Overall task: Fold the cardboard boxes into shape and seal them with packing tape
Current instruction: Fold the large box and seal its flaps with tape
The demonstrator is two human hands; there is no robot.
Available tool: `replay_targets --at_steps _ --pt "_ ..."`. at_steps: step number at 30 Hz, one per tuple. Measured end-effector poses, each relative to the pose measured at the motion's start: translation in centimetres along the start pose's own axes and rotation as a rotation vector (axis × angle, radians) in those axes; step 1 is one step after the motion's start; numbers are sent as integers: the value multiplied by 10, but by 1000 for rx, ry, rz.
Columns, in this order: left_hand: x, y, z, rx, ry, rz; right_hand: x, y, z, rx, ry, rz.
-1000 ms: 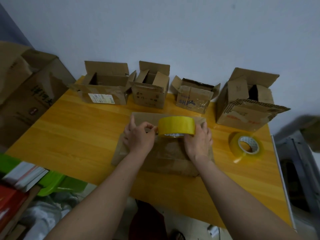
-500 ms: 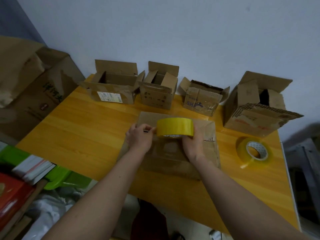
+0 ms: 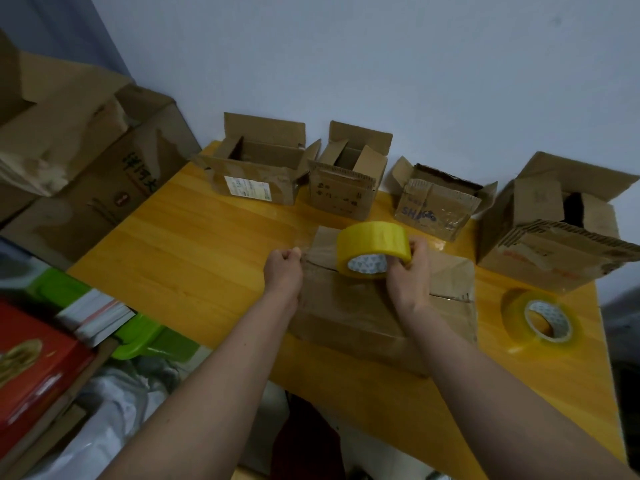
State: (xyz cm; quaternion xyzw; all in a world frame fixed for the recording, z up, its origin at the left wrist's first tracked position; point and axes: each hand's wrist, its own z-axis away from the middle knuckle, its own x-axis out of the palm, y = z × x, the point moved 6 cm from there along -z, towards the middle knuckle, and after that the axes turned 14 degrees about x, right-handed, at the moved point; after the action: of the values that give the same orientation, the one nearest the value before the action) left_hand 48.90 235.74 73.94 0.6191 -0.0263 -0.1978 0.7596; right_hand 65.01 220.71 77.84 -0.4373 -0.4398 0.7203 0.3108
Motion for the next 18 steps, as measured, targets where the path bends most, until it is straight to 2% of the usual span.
replay_targets --at_steps 5,11,14,18 --pt "-11 -11 -9 -40 97 150 0 -9 5 -77 9 32" --pt "-14 -19 -16 -40 72 -94 5 -18 4 -134 -20 211" --pt "-22 -18 -24 -37 94 -148 13 -23 4 -167 9 379" --pt "-23 -22 -32 -71 41 -203 19 -29 5 -168 23 482"
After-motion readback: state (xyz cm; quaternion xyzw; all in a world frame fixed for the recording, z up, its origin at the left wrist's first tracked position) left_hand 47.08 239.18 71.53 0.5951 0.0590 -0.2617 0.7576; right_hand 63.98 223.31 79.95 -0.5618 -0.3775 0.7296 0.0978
